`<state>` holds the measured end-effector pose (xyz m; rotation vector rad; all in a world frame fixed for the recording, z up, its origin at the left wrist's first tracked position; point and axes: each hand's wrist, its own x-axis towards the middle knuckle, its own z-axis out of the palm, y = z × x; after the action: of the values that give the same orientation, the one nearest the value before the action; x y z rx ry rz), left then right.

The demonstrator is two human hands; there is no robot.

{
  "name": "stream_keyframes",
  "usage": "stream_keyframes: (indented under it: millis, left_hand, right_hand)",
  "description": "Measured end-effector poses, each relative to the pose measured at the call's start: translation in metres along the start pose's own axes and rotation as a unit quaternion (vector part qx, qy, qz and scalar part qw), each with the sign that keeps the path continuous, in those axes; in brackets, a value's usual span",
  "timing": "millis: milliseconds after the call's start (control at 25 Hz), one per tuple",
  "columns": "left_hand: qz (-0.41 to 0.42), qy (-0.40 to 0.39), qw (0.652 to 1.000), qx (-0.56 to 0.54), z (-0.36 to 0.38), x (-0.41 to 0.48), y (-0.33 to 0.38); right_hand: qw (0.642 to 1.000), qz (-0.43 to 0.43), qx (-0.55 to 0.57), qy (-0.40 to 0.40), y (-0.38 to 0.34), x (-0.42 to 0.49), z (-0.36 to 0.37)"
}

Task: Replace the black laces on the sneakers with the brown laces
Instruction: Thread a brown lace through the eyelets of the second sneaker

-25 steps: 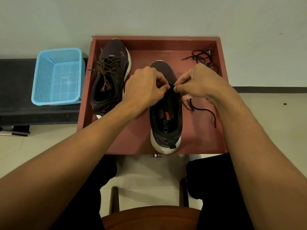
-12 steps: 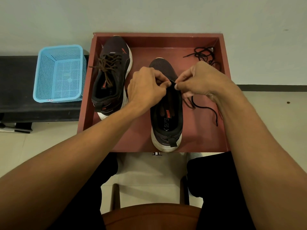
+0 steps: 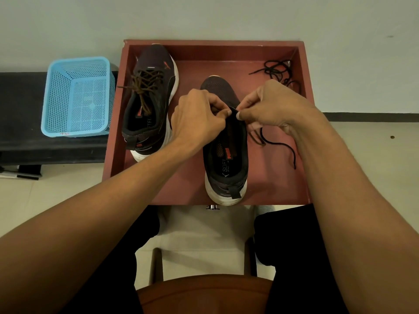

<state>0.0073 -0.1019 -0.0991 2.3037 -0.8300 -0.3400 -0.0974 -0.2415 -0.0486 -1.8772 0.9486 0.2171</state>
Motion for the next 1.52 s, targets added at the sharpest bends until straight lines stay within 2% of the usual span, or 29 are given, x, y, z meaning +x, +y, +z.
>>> stream_keyframes:
  millis: [400,920,1200,1400,1520]
  left_hand:
    - [0.05,-0.012,0.993,0.11,-0.004,-0.001,0.004]
    - [0.048,-0.013,0.995,0.092,-0.004,-0.001,0.004]
    - [0.013,-0.03,0.999,-0.001,0.0,0.0,-0.006]
    - [0.015,-0.035,0.999,0.006,0.002,0.0,-0.001]
    - [0.036,-0.033,0.999,0.015,-0.001,0.001,-0.002]
  right_hand:
    - [0.999,0.007,0.041,-0.024,0.006,0.005,-0.002]
    - [0.999,-0.009,0.034,-0.034,0.008,0.009,-0.001]
    - [1.0,-0.024,0.007,-0.014,0.004,0.005,0.002]
    - [0.998,-0.005,0.057,-0.033,0.012,0.01,0.0]
    - [1.0,-0.015,0.011,-0.026,0.011,0.013,0.002]
